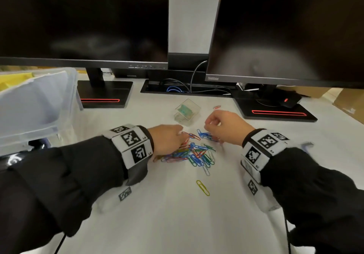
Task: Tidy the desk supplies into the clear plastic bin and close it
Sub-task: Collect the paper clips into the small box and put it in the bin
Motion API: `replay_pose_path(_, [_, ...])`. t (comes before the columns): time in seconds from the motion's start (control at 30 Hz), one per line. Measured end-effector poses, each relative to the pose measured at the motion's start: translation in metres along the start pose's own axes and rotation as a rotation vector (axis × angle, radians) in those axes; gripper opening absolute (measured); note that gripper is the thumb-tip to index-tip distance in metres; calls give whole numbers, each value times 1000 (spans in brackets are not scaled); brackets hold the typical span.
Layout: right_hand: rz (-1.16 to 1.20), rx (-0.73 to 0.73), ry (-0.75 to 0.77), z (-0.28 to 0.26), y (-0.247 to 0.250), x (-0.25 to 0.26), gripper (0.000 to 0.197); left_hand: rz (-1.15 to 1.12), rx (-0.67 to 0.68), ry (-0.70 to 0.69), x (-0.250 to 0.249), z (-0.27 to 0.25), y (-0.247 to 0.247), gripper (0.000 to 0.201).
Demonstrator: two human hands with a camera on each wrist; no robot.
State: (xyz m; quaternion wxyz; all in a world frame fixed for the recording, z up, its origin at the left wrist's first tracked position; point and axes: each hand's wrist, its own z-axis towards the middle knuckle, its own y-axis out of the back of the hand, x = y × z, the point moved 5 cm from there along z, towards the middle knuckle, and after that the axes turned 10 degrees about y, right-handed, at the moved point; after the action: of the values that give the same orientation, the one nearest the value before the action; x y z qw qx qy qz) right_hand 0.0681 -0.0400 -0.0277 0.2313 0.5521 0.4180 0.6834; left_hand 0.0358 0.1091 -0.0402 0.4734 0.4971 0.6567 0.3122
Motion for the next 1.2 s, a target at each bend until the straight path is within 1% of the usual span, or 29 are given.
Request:
replay_pose_path(0.03, [-38, -71, 17, 9, 2, 3, 20, -29, -111, -24, -1, 3, 9, 47])
replay_pose_path(0.1, [-96, -173, 3, 25, 8, 2, 28, -105, -341, -62, 0, 12, 29, 47])
replay_pose_path(0.13, [-134, -189, -18, 34, 10, -1, 31, -129, -420, -90, 0, 18, 36, 48])
replay_pose_path(0.17, [-183, -177, -43, 41, 11, -6, 34, -123, -463, -118, -2, 25, 42, 50])
replay_pose_path(0.2, [-231, -149, -69, 47, 11, -11, 37, -102, -464, -136, -4, 32, 44, 53])
replay_pose_path(0.27, [-319, -68, -117, 58, 12, -22, 40, -53, -417, -148, -10, 44, 45, 60])
replay_pose_path(0.37, [-443, 52, -153, 73, 15, -41, 41, -23, -350, -130, -18, 60, 45, 71])
replay_pose_path(0.47, [-463, 141, -177, 82, 14, -55, 46, 2, -269, -107, -23, 71, 38, 78])
replay_pose_path(0.53, [-462, 198, -174, 84, 9, -61, 54, 40, -222, -105, -26, 73, 33, 75])
replay_pose_path(0.6, [-480, 249, -169, 80, 6, -60, 60, 46, -205, -107, -27, 73, 34, 69])
replay_pose_path(0.67, [-486, 263, -145, 78, 6, -55, 59, 5, -212, -107, -25, 71, 37, 66])
replay_pose_path(0.73, [-433, 223, -103, 76, 10, -47, 53, -59, -263, -116, -25, 68, 42, 68])
replay_pose_path(0.83, [-303, 158, -13, 68, 10, -32, 39, -142, -384, -113, -24, 61, 50, 69])
replay_pose_path(0.93, [-174, 202, 71, 50, 3, -19, 40, -177, -463, -118, -21, 52, 55, 69])
replay_pose_path(1.03, [-118, 265, 157, 19, -2, -7, 38, -207, -486, -130, -14, 39, 56, 68])
replay_pose_path(1.1, [-22, 297, 193, 2, -5, -6, 34, -231, -483, -139, -10, 29, 55, 69])
replay_pose_path(1.13, [39, 295, 198, -4, -6, -7, 31, -234, -481, -146, -9, 24, 54, 69])
replay_pose_path(1.17, [97, 263, 190, -8, -6, -7, 31, -237, -477, -155, -9, 20, 53, 69])
replay_pose_path(1.2, [147, 201, 174, -11, -4, -7, 37, -243, -474, -161, -8, 16, 51, 68])
